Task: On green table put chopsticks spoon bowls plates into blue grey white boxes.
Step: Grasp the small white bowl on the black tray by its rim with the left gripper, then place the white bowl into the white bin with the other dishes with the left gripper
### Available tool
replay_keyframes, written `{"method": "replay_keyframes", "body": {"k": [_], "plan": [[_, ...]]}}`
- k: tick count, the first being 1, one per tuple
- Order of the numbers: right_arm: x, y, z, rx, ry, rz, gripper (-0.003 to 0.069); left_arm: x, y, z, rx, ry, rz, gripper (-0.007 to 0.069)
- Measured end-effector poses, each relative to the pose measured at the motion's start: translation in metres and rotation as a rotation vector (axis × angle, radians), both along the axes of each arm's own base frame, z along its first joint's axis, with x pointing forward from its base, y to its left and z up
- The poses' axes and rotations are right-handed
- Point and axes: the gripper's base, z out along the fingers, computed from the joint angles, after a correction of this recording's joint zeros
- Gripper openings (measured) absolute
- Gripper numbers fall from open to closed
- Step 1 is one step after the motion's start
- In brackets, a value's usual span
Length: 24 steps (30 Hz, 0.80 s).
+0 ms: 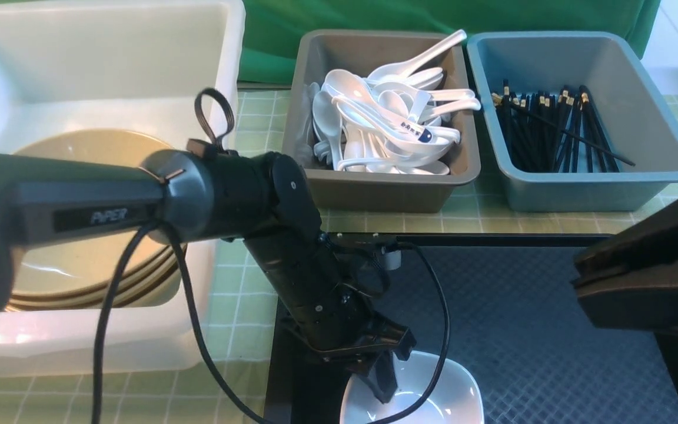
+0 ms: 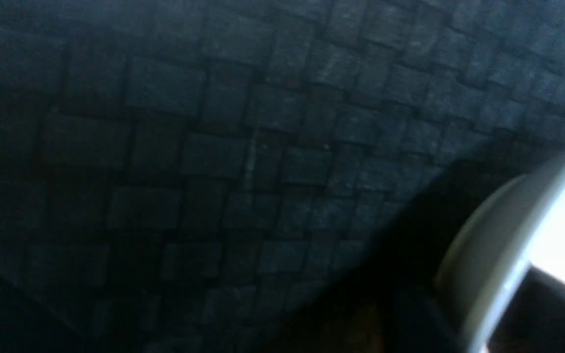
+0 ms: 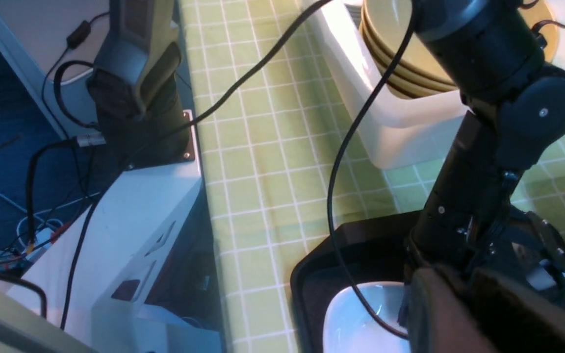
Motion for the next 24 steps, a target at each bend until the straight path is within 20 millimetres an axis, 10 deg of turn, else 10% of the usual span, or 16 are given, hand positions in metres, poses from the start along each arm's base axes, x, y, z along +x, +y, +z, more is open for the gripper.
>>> {"method": "replay_keyframes", "body": {"k": [5, 10, 18, 24], "plan": [[-0.001, -0.001, -0.001, -0.017, 0.012, 0.012, 0.011, -0.001, 0.002, 0.013, -0.027, -0.016, -0.012, 0.0013], [-0.002, -0.001, -0.001, -0.019, -0.002, 0.022, 0.0114, 0.026, 0.036, 0.075, -0.11, -0.131, 0.073, 0.0011], [0.007, 0.005, -0.001, 0.003, -0.045, 0.011, 0.0119, 0.028, 0.15, 0.212, -0.209, -0.448, 0.346, 0.0011], [0.026, 0.017, -0.009, -0.018, -0.049, 0.013, 0.012, -0.046, 0.265, 0.264, 0.16, -0.683, 0.762, 0.0011]]}}
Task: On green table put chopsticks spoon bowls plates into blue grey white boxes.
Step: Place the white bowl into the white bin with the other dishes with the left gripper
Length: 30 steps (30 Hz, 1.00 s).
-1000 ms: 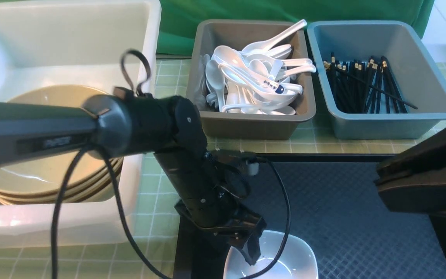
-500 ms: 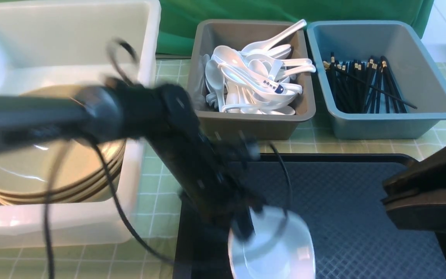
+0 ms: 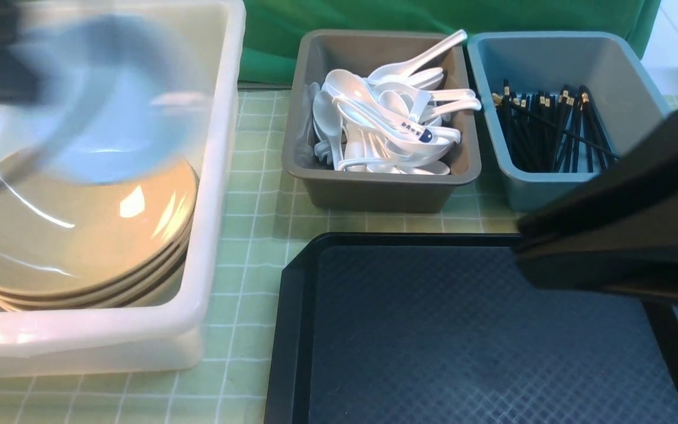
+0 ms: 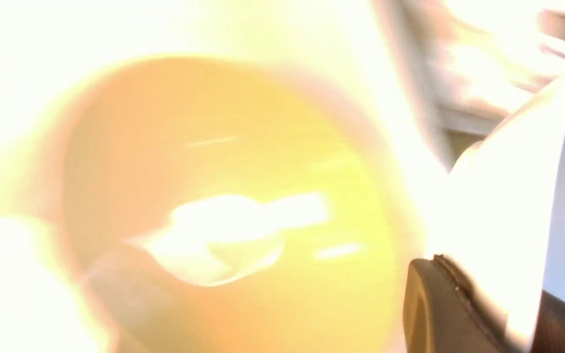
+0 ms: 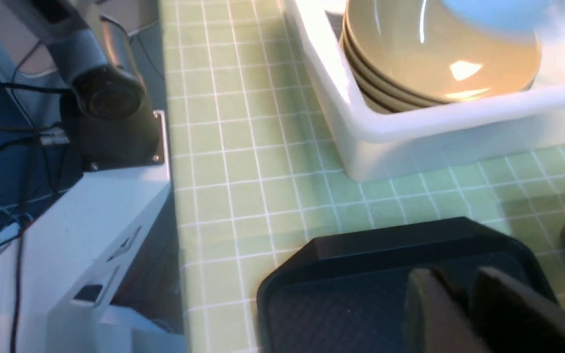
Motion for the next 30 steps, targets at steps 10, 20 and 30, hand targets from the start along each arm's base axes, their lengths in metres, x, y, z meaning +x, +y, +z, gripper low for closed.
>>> {"method": "replay_keyframes", "body": {"k": [10, 20, 30], "plan": [[0.018, 0.019, -0.012, -0.005, 0.035, 0.063, 0.013, -0.036, 0.065, -0.011, 0.153, 0.106, 0.458, 0.0011], [0.018, 0.02, -0.014, -0.016, 0.041, 0.078, 0.0139, -0.002, 0.126, -0.05, -0.043, 0.213, 0.585, 0.0011], [0.019, 0.02, -0.014, -0.014, 0.017, 0.083, 0.0148, 0.015, 0.151, -0.085, -0.047, 0.326, 0.608, 0.0011]]}}
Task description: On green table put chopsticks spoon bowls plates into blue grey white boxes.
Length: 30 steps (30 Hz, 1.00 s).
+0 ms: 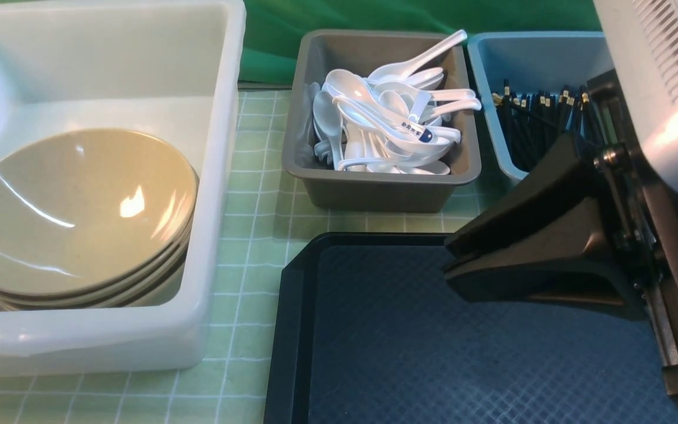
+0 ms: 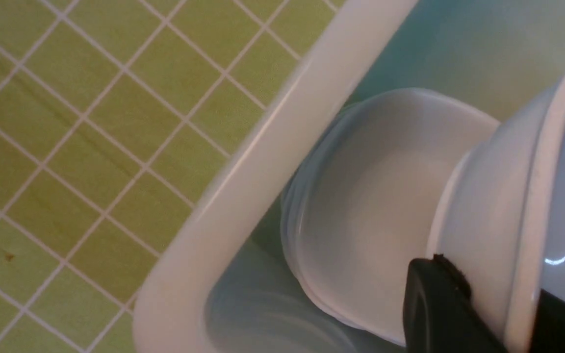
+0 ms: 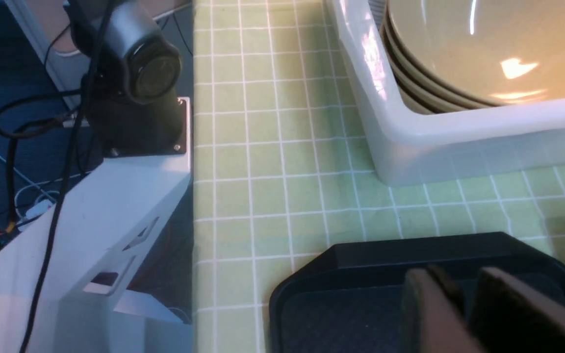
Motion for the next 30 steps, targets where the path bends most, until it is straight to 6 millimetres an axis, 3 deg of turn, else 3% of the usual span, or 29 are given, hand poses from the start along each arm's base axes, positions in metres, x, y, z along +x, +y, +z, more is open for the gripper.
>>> {"method": "replay_keyframes", "body": {"k": [9, 18, 26, 30], "plan": [[0.001, 0.001, 0.0, 0.0, -0.015, 0.005, 0.0152, 0.016, 0.013, -0.033, -0.075, 0.072, 0.018, 0.0011], [0.005, 0.004, -0.004, -0.013, -0.009, 0.01, 0.016, 0.019, 0.012, -0.037, -0.097, 0.078, 0.047, 0.0022], [0.005, 0.004, -0.004, -0.014, -0.009, 0.011, 0.0165, 0.027, 0.0, -0.038, -0.052, 0.132, 0.027, 0.0176], [0.005, 0.003, -0.005, -0.022, -0.002, 0.018, 0.017, 0.024, 0.0, -0.038, -0.053, 0.16, 0.07, 0.0307]]}}
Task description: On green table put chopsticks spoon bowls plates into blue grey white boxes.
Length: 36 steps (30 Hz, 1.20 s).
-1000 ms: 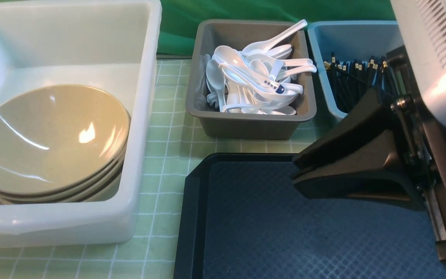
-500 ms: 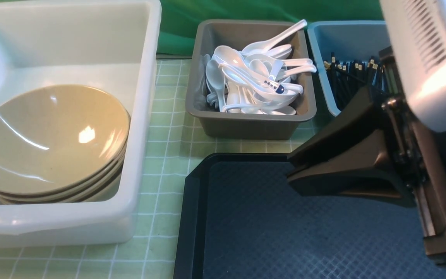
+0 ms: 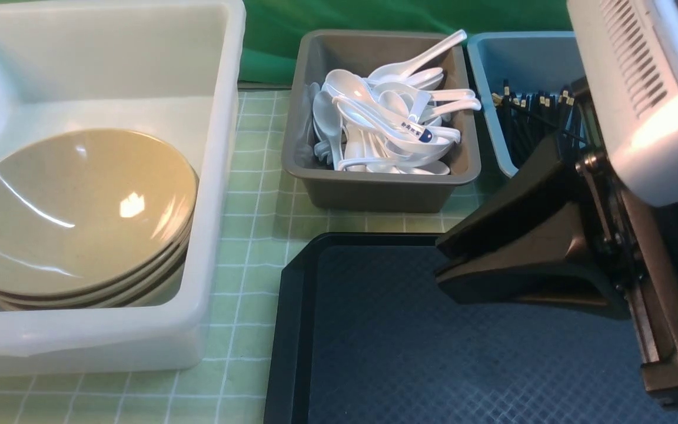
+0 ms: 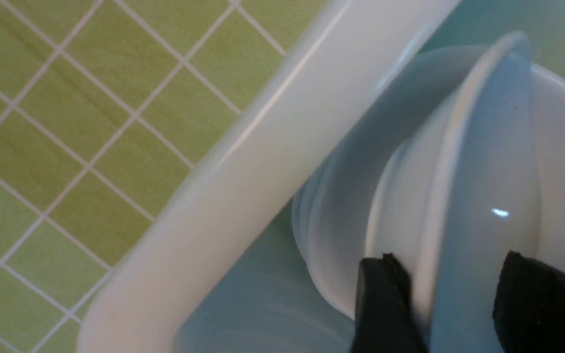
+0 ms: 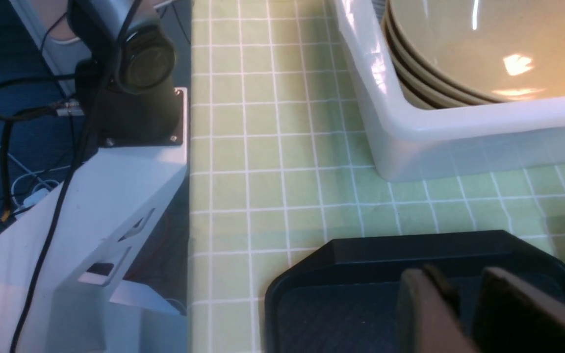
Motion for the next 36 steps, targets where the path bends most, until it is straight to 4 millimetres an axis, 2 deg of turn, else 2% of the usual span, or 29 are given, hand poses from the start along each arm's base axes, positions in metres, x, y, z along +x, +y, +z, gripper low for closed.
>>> {"method": "replay_keyframes", "body": {"k": [3, 4, 8, 17, 21, 25, 28, 29, 32, 34, 36], "plan": [[0.0, 0.0, 0.0, -0.003, 0.003, 0.003, 0.0174, -0.001, -0.002, 0.004, -0.009, -0.017, 0.017, 0.0391], [0.0, 0.0, 0.0, -0.003, 0.003, 0.003, 0.0174, -0.001, -0.003, 0.004, -0.01, -0.019, 0.017, 0.0396], [0.0, 0.0, 0.0, -0.004, 0.002, 0.003, 0.0181, -0.005, -0.013, 0.02, -0.034, -0.099, -0.004, 0.0472], [0.0, 0.0, 0.0, -0.004, 0.002, 0.003, 0.0183, -0.026, -0.02, 0.05, 0.077, -0.13, 0.014, 0.0489], [0.0, 0.0, 0.0, -0.004, 0.002, 0.003, 0.0184, -0.03, -0.03, 0.061, 0.089, -0.165, 0.005, 0.0489], [0.001, -0.001, -0.001, -0.019, -0.009, -0.005, 0.0191, -0.024, -0.079, 0.084, 0.087, -0.264, -0.224, 0.0489], [0.007, -0.006, -0.004, -0.064, -0.017, -0.094, 0.0193, -0.021, -0.136, 0.099, 0.065, -0.343, -0.485, 0.0489], [0.009, -0.007, -0.004, -0.073, -0.019, -0.115, 0.0193, -0.022, -0.143, 0.102, 0.064, -0.352, -0.519, 0.0489], [0.026, -0.022, -0.009, -0.169, -0.047, -0.359, 0.0194, -0.033, -0.193, 0.114, 0.054, -0.408, -0.76, 0.0472], [0.039, -0.039, -0.01, -0.208, -0.049, -0.549, 0.0194, -0.046, -0.214, 0.123, 0.054, -0.45, -0.864, 0.0409], [0.048, -0.054, -0.01, -0.222, -0.043, -0.673, 0.0194, -0.059, -0.222, 0.132, 0.066, -0.5, -0.909, 0.0328]]}}
